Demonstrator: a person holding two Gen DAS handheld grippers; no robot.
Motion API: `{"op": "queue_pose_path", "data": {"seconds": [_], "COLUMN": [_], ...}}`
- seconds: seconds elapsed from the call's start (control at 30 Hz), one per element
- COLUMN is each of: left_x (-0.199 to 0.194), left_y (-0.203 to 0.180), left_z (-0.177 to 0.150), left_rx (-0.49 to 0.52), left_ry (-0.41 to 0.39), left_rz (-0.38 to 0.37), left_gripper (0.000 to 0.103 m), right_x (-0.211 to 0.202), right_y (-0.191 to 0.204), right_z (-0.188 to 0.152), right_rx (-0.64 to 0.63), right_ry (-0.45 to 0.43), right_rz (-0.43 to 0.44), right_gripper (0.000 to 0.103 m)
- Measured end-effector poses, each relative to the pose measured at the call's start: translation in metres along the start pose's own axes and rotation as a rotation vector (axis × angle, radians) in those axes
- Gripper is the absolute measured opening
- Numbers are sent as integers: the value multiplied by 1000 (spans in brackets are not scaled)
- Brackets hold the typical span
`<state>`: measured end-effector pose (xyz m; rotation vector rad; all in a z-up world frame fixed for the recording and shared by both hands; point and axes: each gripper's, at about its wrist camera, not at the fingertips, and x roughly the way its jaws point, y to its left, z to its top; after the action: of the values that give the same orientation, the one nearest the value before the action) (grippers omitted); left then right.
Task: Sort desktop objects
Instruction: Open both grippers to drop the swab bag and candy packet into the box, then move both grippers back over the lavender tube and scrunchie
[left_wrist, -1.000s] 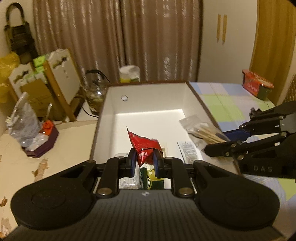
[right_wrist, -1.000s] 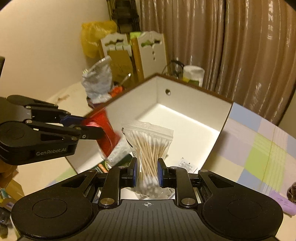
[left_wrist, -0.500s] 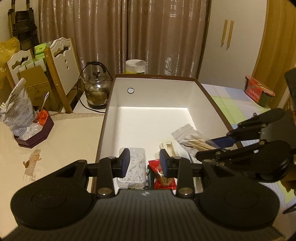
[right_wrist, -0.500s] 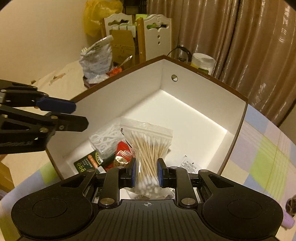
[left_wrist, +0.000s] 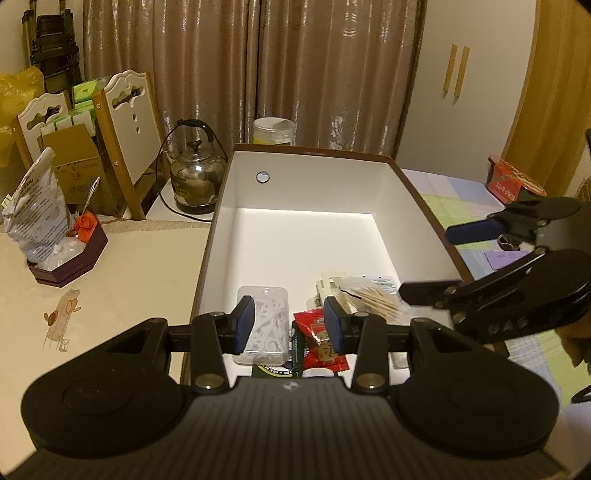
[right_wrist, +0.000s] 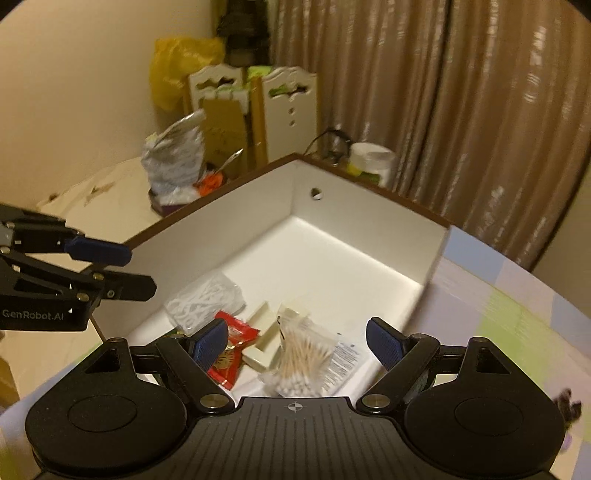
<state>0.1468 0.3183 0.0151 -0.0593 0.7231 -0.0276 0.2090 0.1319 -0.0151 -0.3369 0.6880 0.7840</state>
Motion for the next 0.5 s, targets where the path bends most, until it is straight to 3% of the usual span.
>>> {"op": "queue_pose_path", "data": {"seconds": [0.2, 0.5], "left_x": [-5, -12], "left_y": [-14, -63], "left_z": [2, 19], "left_rx": [20, 126], "left_ry": [-9, -60], "left_rz": [-33, -125], "left_gripper": [43, 43], "right_x": [-42, -103], "right_y": [-21, -62], "right_z": [-21, -82], "right_rx": [118, 307], "right_ry": [-41, -18], "right_rz": [-58, -193], "right_gripper": [85, 85]}}
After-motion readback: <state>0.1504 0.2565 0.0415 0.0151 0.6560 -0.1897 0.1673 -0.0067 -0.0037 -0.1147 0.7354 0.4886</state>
